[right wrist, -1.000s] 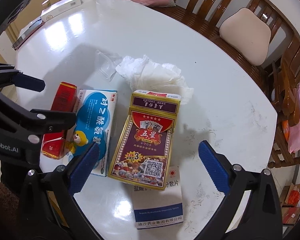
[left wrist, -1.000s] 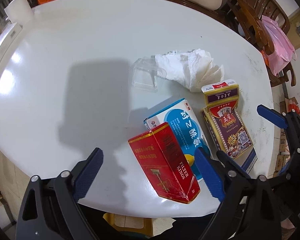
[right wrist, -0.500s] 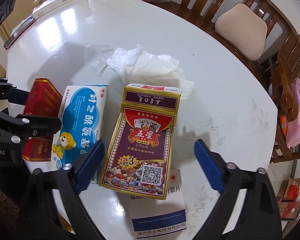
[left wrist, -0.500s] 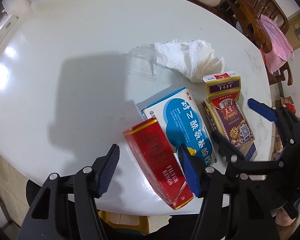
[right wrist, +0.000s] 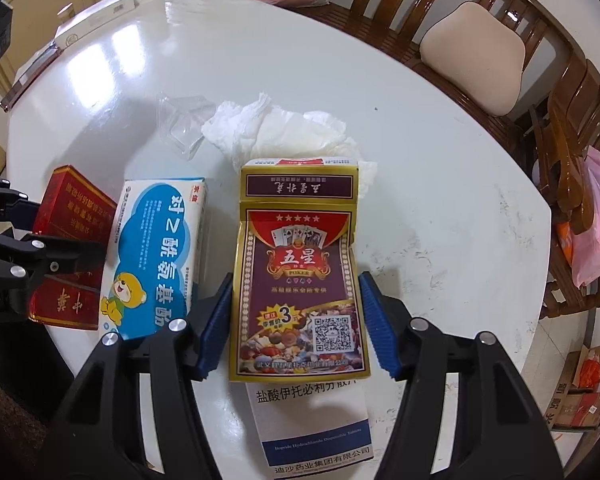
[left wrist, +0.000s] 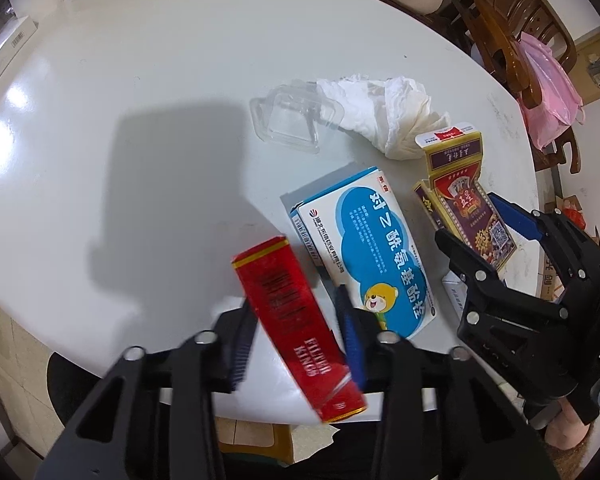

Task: Collect trash
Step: 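Grasp the red cigarette pack with the left tool while the right tool grasps the purple-gold card box, then lift both held boxes and carry them toward the trash bag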

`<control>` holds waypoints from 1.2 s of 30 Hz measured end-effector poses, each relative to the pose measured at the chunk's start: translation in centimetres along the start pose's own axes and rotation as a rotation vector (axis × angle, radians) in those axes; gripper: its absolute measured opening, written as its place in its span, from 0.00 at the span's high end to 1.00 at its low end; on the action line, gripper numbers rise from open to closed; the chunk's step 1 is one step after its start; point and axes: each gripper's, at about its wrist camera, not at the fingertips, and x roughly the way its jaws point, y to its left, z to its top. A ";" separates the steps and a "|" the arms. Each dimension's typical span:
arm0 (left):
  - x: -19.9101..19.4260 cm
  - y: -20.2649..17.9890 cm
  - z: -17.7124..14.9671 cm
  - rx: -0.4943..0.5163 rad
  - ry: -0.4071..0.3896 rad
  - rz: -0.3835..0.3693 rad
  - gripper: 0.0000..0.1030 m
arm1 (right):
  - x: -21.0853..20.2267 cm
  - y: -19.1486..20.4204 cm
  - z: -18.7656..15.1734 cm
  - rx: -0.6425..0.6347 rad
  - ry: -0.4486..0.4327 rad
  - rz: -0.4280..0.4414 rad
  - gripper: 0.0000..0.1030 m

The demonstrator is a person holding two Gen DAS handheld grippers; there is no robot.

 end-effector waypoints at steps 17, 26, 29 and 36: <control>-2.7 0.9 -0.9 0.070 -0.076 0.007 0.79 | -2.7 0.6 -0.6 0.025 -0.046 -0.048 0.42; -5.5 0.8 -1.6 0.146 -0.140 0.016 0.79 | -7.2 1.1 -1.7 0.043 -0.104 -0.048 0.42; -6.9 0.6 -2.2 0.196 -0.185 0.053 0.79 | -9.3 1.5 -2.2 0.034 -0.134 -0.071 0.43; -8.9 0.2 -4.0 0.247 -0.213 0.047 0.79 | -12.3 2.9 -4.2 0.029 -0.158 -0.078 0.42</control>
